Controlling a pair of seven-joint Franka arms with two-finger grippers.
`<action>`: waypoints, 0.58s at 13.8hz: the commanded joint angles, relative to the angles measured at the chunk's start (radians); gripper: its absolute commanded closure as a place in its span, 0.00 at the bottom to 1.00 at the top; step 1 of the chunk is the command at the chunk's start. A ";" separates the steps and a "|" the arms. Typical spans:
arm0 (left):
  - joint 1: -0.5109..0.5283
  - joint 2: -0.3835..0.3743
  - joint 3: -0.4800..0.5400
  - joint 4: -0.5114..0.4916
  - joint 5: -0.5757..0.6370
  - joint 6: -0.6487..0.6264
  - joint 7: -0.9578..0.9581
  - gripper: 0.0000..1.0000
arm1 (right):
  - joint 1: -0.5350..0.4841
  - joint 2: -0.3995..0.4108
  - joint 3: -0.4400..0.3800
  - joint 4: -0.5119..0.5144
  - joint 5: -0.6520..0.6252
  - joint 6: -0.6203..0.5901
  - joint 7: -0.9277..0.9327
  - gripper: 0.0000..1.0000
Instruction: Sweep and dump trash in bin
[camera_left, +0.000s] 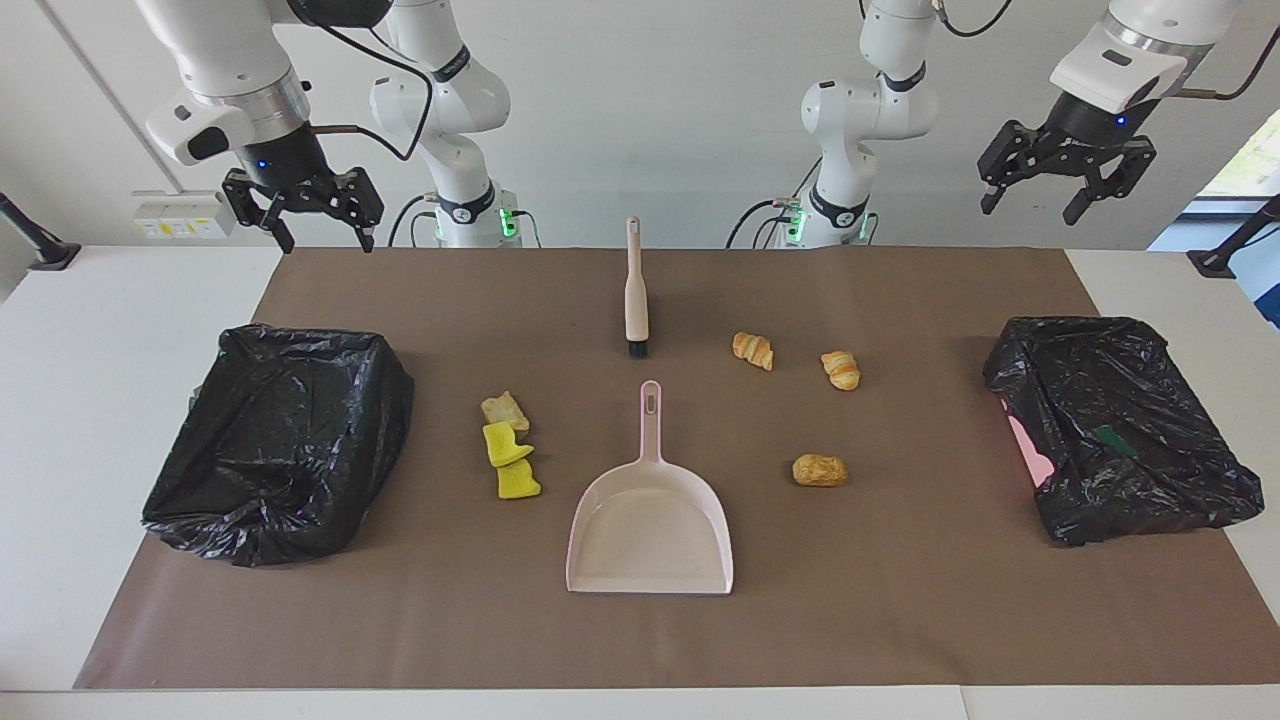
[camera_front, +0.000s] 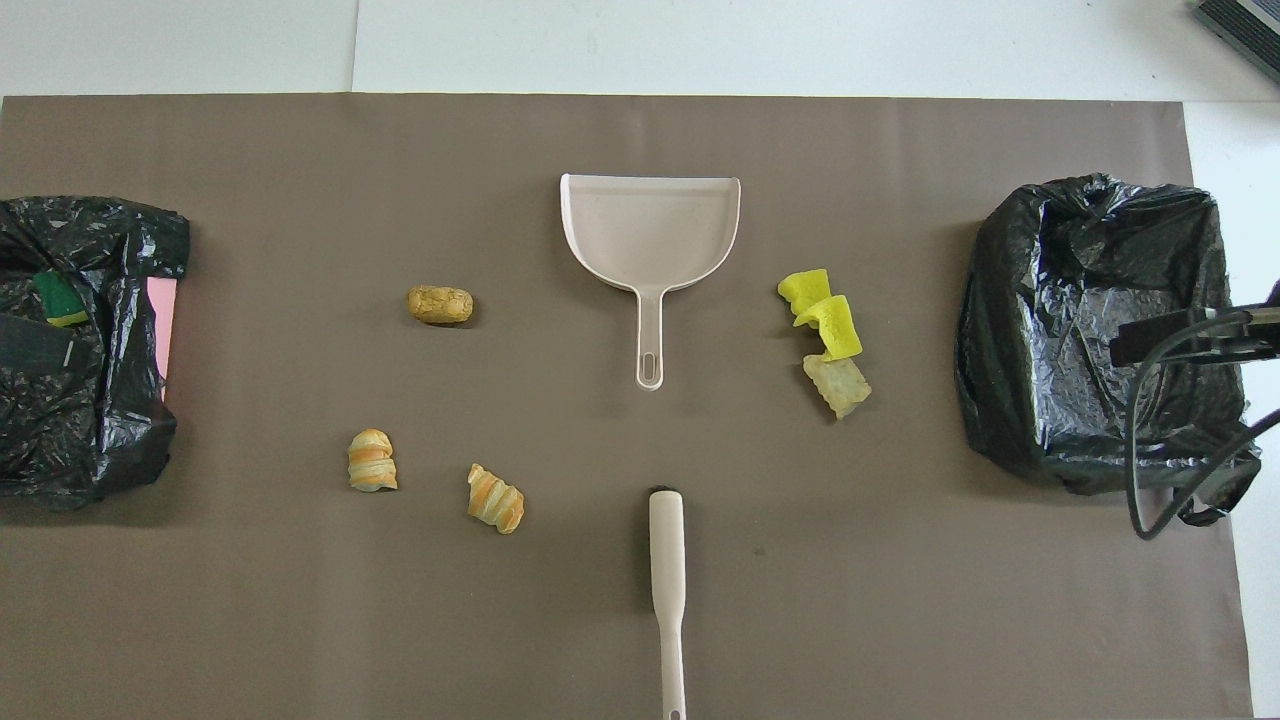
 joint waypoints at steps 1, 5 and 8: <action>0.008 -0.011 -0.006 -0.002 0.011 -0.014 -0.001 0.00 | 0.003 -0.028 0.006 -0.062 0.028 0.070 -0.020 0.00; 0.008 -0.011 -0.006 -0.002 0.011 -0.014 -0.001 0.00 | 0.045 -0.020 0.006 -0.086 0.028 0.092 0.022 0.00; 0.008 -0.011 -0.006 -0.002 0.011 -0.014 -0.001 0.00 | 0.059 -0.008 0.014 -0.103 0.028 0.153 0.033 0.00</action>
